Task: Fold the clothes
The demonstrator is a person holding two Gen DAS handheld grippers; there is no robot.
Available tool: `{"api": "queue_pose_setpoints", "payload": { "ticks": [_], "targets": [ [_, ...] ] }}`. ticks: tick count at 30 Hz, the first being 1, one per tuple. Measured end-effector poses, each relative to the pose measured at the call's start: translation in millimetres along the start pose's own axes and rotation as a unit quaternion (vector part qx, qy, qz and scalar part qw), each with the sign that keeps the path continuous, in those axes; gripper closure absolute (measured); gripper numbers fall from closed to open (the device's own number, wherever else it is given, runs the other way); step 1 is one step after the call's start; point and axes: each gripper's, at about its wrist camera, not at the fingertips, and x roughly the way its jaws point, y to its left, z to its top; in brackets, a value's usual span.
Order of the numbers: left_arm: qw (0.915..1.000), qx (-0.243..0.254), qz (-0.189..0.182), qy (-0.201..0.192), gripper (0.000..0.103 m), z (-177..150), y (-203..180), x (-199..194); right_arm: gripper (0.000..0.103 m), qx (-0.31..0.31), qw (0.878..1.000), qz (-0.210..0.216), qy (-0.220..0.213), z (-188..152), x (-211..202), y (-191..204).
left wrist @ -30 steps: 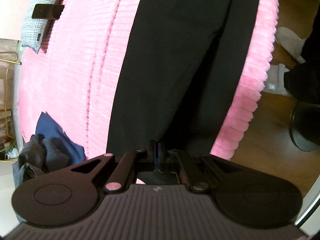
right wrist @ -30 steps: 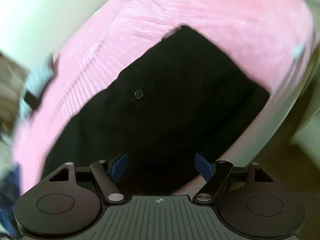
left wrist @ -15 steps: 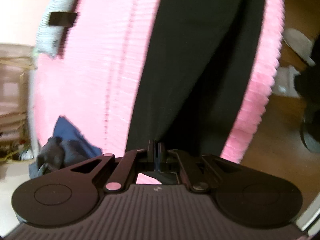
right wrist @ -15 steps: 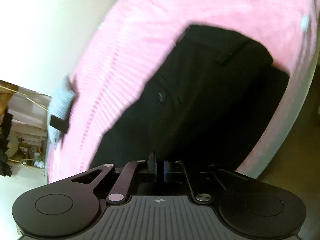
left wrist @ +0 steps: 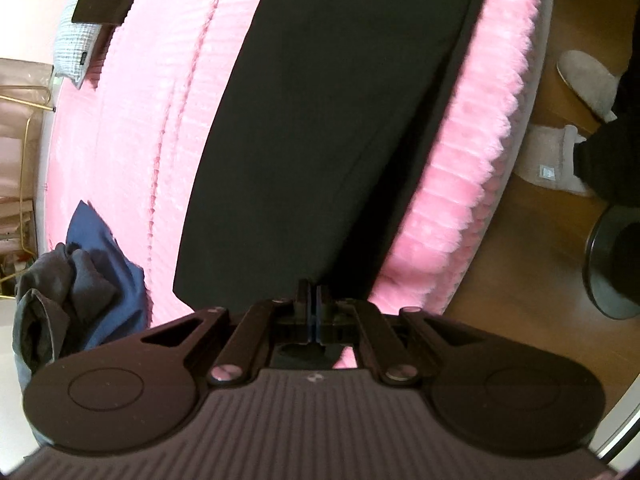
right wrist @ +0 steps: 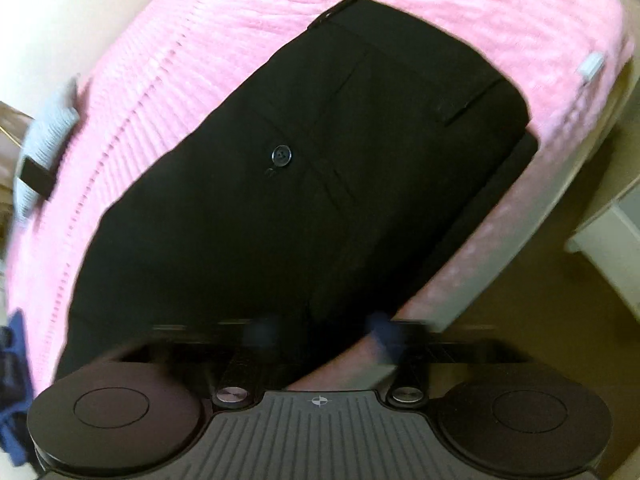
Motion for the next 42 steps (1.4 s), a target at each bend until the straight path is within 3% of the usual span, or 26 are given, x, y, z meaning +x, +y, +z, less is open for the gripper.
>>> {"api": "queue_pose_setpoints", "payload": {
  "ticks": [5,9,12,15,16,17,19,21,22,23,25,27,30,33,37,42],
  "targets": [
    [0.9992,-0.03,0.008,0.025,0.095,-14.4,-1.2,-4.0,0.019,-0.079,0.995,-0.048,0.03,-3.3,1.5,59.7],
    [0.9936,-0.103,0.01,0.044,0.09,-38.2,9.9,-8.0,0.019,-0.205,0.977,-0.051,0.043,-26.0,-2.8,123.4],
    [0.9777,-0.206,-0.001,0.04,0.086,-55.1,32.8,-10.6,0.019,-0.272,0.961,-0.014,0.049,-41.2,10.3,182.7],
    [0.9488,-0.314,-0.018,0.026,0.076,-70.6,61.7,-2.0,0.019,-0.315,0.948,0.012,0.051,-58.8,24.3,230.8],
    [0.9455,-0.324,-0.023,0.017,0.071,-72.7,64.8,2.2,0.019,-0.32,0.946,0.017,0.048,-64.7,30.3,247.1],
    [0.9479,-0.317,-0.027,0.007,0.068,-72.1,63.6,5.5,0.019,-0.325,0.944,0.024,0.045,-72.5,36.1,265.8],
    [0.9619,-0.272,-0.022,-0.009,0.056,-70.4,52.5,20.3,0.019,-0.333,0.941,0.029,0.042,-88.1,48.0,295.1],
    [0.961,-0.275,-0.016,-0.026,0.056,-73.3,46.7,38.3,0.019,-0.333,0.942,0.017,0.046,-105.0,68.9,324.1],
    [0.9553,-0.293,-0.024,-0.034,0.056,-75.9,47.6,48.0,0.019,-0.328,0.943,0.013,0.054,-114.8,77.5,336.2],
    [0.9562,-0.289,-0.025,-0.041,0.059,-77.1,47.0,53.9,0.019,-0.323,0.944,0.009,0.061,-124.8,86.1,348.3],
    [0.9585,-0.279,-0.025,-0.054,0.095,-79.7,45.6,65.1,0.019,-0.321,0.945,0.004,0.069,-142.5,95.7,373.0],
    [0.9714,-0.225,0.032,-0.07,0.096,-90.2,42.8,56.1,0.019,-0.331,0.941,0.002,0.075,-154.3,97.2,393.9],
    [0.9818,-0.117,0.102,-0.109,0.095,-117.6,31.9,29.1,0.019,-0.365,0.928,0.011,0.082,-171.2,103.6,431.7],
    [0.9886,-0.073,0.068,-0.113,0.095,-130.6,11.9,26.8,0.019,-0.37,0.924,0.012,0.09,-181.0,116.3,453.3],
    [0.9927,-0.074,0.021,-0.093,0.094,-130.3,-1.9,49.3,0.019,-0.361,0.926,0.012,0.111,-190.5,127.7,467.1],
    [0.9939,-0.076,0.005,-0.08,0.089,-133.0,2.6,58.4,0.019,-0.365,0.921,0.01,0.139,-194.8,116.8,455.8]
  ]
}}
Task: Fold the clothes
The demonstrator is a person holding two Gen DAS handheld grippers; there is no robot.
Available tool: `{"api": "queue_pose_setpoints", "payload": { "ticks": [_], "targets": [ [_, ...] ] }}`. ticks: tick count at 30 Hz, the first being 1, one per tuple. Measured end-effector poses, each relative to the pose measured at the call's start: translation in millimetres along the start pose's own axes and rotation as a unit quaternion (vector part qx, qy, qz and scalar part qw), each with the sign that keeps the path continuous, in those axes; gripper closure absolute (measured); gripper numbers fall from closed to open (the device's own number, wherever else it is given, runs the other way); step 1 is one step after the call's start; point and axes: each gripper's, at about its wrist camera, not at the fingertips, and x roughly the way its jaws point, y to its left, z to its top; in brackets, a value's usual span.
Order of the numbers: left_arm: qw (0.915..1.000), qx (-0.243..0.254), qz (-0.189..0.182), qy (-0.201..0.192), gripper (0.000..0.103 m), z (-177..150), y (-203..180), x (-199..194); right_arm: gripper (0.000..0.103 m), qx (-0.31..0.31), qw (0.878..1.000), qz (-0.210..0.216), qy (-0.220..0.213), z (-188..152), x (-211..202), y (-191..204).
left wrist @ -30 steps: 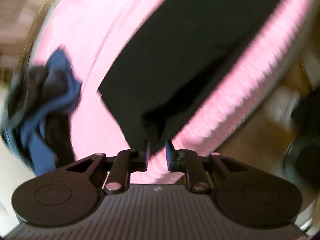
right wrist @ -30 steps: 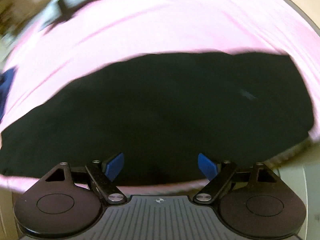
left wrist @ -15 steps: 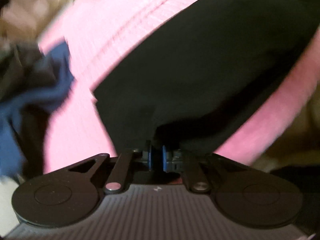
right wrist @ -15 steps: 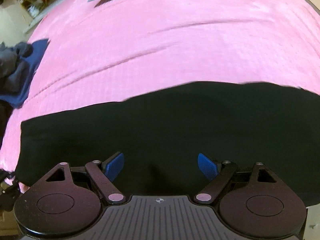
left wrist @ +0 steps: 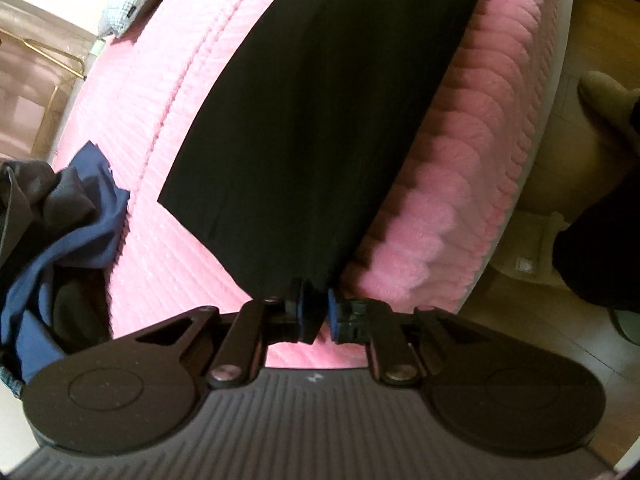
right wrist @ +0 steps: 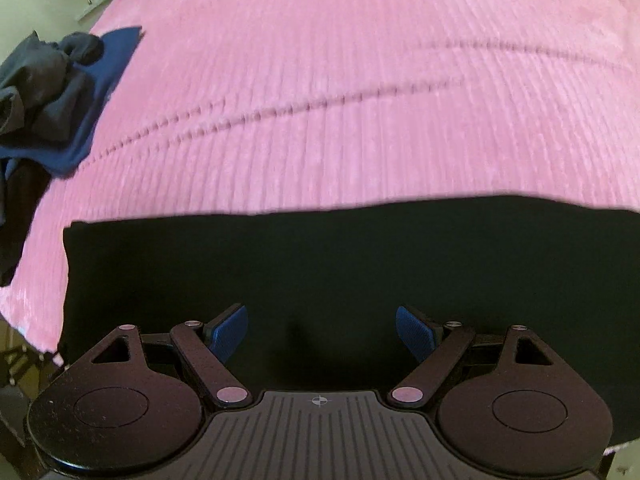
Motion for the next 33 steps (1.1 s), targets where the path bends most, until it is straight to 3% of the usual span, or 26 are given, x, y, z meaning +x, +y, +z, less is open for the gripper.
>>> {"api": "queue_pose_setpoints", "payload": {
  "ticks": [4,8,11,13,19,24,27,30,33],
  "targets": [
    [0.9995,0.005,-0.009,0.029,0.084,-10.4,12.0,-0.1,0.019,0.035,0.999,-0.013,0.023,-17.2,3.9,-19.8],
    [0.9985,-0.017,-0.018,0.048,0.084,-19.7,40.8,-9.1,0.019,0.084,0.996,-0.022,0.007,-35.8,-8.3,-52.0],
    [0.9986,-0.034,-0.018,0.035,0.082,0.5,68.5,-11.7,0.019,0.112,0.993,-0.033,-0.014,-49.8,-26.2,-80.0],
    [0.9989,-0.038,-0.021,0.019,0.074,22.7,83.2,-10.8,0.019,0.118,0.991,-0.044,-0.033,-57.3,-42.2,-103.1],
    [0.992,-0.071,-0.081,-0.066,0.061,161.1,108.4,-8.4,0.019,0.128,0.985,-0.095,-0.066,-71.4,-87.7,-208.9],
    [0.9695,-0.126,-0.17,-0.123,0.05,305.9,93.3,-2.8,0.019,0.127,0.98,-0.137,-0.073,-70.2,-112.5,-325.7],
    [0.963,-0.108,-0.203,-0.141,0.047,383.0,65.2,3.0,0.019,0.162,0.97,-0.162,-0.082,-75.9,-124.1,-400.1],
    [0.9599,-0.077,-0.226,-0.148,0.045,451.6,34.0,8.7,0.019,0.239,0.949,-0.183,-0.09,-97.7,-132.6,-468.1],
    [0.9568,-0.035,-0.245,-0.153,0.044,506.1,11.1,12.9,0.019,0.369,0.907,-0.162,-0.12,-147.3,-143.7,-517.3]
  ]
}}
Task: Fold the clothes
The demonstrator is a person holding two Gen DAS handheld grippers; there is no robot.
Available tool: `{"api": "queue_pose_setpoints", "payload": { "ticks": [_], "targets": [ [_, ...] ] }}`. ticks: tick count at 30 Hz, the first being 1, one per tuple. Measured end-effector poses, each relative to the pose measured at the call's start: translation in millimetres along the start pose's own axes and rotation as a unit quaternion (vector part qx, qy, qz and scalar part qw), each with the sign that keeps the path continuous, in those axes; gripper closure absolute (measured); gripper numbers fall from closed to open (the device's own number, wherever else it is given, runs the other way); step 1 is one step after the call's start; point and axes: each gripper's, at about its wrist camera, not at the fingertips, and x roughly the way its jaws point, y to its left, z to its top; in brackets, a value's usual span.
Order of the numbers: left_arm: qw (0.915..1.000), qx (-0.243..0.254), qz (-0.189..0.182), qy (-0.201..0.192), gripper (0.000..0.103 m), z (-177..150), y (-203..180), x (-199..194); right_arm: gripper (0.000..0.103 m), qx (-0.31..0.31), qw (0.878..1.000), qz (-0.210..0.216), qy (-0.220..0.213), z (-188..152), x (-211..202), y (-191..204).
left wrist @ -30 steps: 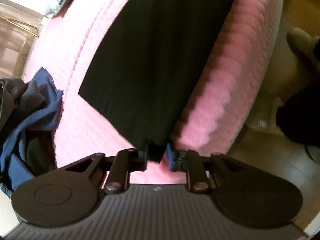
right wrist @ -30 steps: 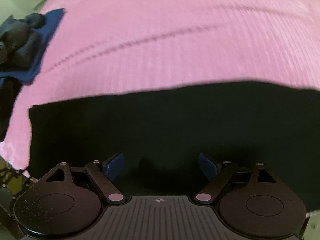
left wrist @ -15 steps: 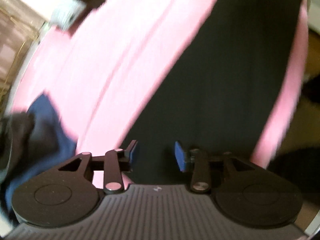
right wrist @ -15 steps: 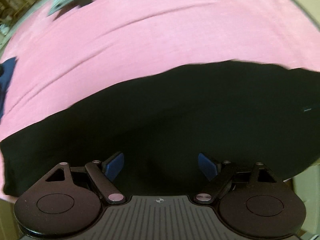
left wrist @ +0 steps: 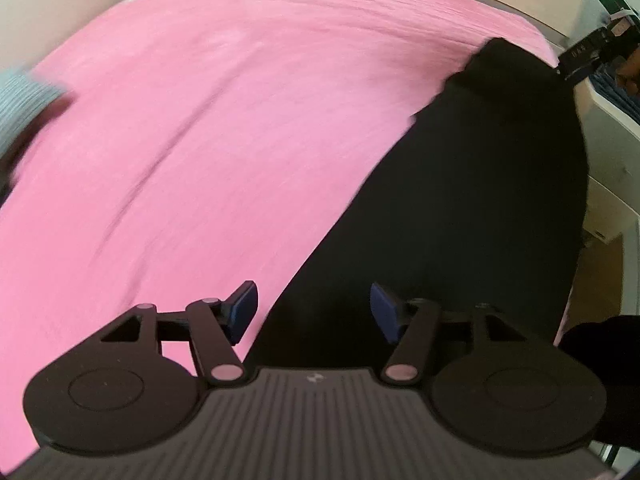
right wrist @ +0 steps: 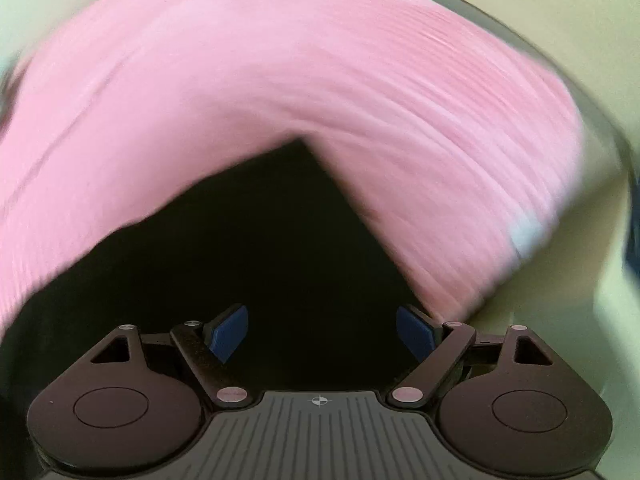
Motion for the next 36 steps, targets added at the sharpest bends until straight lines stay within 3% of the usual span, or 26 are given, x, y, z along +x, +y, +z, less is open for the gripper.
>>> {"api": "queue_pose_setpoints", "payload": {
  "ticks": [3,8,10,13,15,18,23,25,26,27,30,32,36],
  "targets": [
    [0.999,0.04,-0.018,0.012,0.042,34.3,-16.9,20.7,0.019,0.099,0.994,0.043,0.003,-22.6,3.6,-48.8],
    [0.9914,0.116,-0.032,0.05,0.042,60.7,-45.8,43.0,0.019,0.157,0.979,0.128,-0.028,-56.8,13.4,-62.6],
    [0.9864,0.147,-0.033,0.066,0.042,65.8,-52.1,48.8,0.033,0.179,0.976,0.116,-0.055,-57.2,13.1,-59.7],
    [0.9791,0.182,-0.03,0.086,0.042,70.1,-56.8,55.4,0.053,0.24,0.963,0.111,-0.057,-57.2,17.1,-67.5],
    [0.9762,0.192,-0.03,0.096,0.042,71.4,-58.5,57.6,0.079,0.246,0.961,0.116,-0.05,-54.0,16.0,-72.7],
    [0.9759,0.193,-0.031,0.098,0.042,73.7,-59.2,56.0,0.082,0.205,0.97,0.124,-0.05,-51.6,-2.8,-71.7],
    [0.9826,0.151,-0.036,0.101,0.042,76.3,-57.1,59.8,0.08,0.197,0.975,0.103,-0.01,-51.3,9.6,-75.1],
    [0.9856,0.133,-0.04,0.097,0.042,76.1,-54.9,60.7,0.07,0.194,0.977,0.093,0.001,-49.3,9.5,-72.3],
    [0.9874,0.121,-0.041,0.093,0.042,73.9,-52.1,60.7,0.045,0.175,0.982,0.072,-0.003,-46.8,1.4,-66.6],
    [0.989,0.11,-0.041,0.09,0.042,71.6,-49.3,60.7,0.035,0.148,0.988,0.045,-0.014,-44.8,-8.5,-58.7],
    [0.9912,0.095,-0.041,0.083,0.042,61.6,-43.1,64.6,0.035,0.061,0.996,-0.033,-0.051,-38.7,-39.8,-30.7],
    [0.9914,0.093,-0.051,0.077,0.046,52.1,-41.9,65.9,0.035,0.001,0.996,-0.029,-0.089,-34.4,-59.2,-2.1],
    [0.9908,0.1,-0.076,0.05,0.048,30.0,-53.2,56.4,0.035,-0.12,0.984,0.096,-0.089,-23.2,-60.2,82.6]
  ]
}}
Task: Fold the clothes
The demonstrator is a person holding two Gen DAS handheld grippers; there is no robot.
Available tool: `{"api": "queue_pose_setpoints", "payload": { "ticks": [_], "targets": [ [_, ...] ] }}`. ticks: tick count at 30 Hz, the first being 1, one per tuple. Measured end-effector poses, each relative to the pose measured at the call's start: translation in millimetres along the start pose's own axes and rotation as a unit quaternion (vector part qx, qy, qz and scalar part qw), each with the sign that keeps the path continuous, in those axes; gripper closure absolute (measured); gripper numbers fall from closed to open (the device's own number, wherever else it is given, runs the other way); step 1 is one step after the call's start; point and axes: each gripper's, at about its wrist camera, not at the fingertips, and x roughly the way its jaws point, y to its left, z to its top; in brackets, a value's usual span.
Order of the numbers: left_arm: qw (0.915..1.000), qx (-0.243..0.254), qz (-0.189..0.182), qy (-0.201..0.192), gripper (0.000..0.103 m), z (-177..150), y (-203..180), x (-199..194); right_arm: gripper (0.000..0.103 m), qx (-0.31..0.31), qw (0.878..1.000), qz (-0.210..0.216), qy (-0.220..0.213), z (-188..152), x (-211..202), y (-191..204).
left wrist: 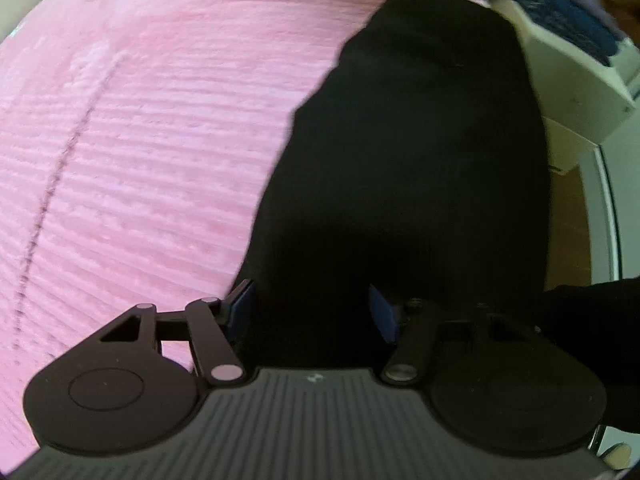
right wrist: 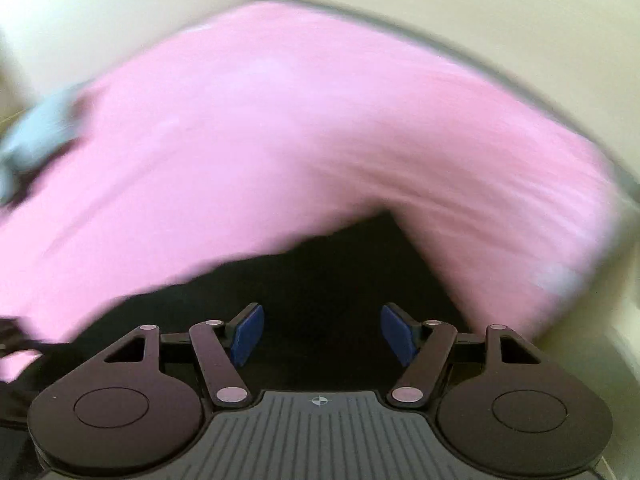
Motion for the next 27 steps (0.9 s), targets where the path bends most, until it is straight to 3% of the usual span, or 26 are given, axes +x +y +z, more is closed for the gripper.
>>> {"api": "queue_pose_setpoints", "payload": {
  "ticks": [3,6,8,10,15,20,23,27],
  "targets": [
    [0.9998,0.008,-0.006,-0.015,0.048,-11.0,-17.0,-1.5,0.035,-0.082,0.993,0.088,0.023,16.4,39.2,66.0],
    [0.9996,0.004,-0.011,-0.028,0.048,-17.1,-25.0,-2.7,0.035,-0.141,0.982,0.116,0.051,22.1,79.8,114.2],
    [0.9991,-0.004,-0.018,-0.037,0.048,-20.0,-26.4,-7.2,0.035,-0.168,0.98,0.084,0.064,16.6,95.0,129.8],
    [0.9986,-0.01,-0.027,-0.044,0.048,-24.0,-26.5,-12.9,0.035,-0.17,0.98,0.05,0.087,3.8,100.7,126.9],
    [0.997,-0.033,-0.048,-0.052,0.049,-29.9,-15.1,-31.7,0.035,-0.146,0.98,0.013,0.133,-33.2,84.7,101.5],
    [0.9893,-0.112,-0.064,-0.068,0.046,-24.8,25.7,-43.5,0.035,-0.094,0.984,0.015,0.15,-49.1,88.7,83.3],
    [0.9794,-0.169,-0.093,-0.061,0.046,-12.6,55.3,-29.6,0.034,-0.103,0.985,0.02,0.139,-53.1,86.6,80.2],
    [0.9602,-0.215,-0.174,-0.037,0.046,8.5,70.4,0.6,0.034,-0.115,0.984,0.006,0.139,-58.5,91.5,70.0]
  ]
}}
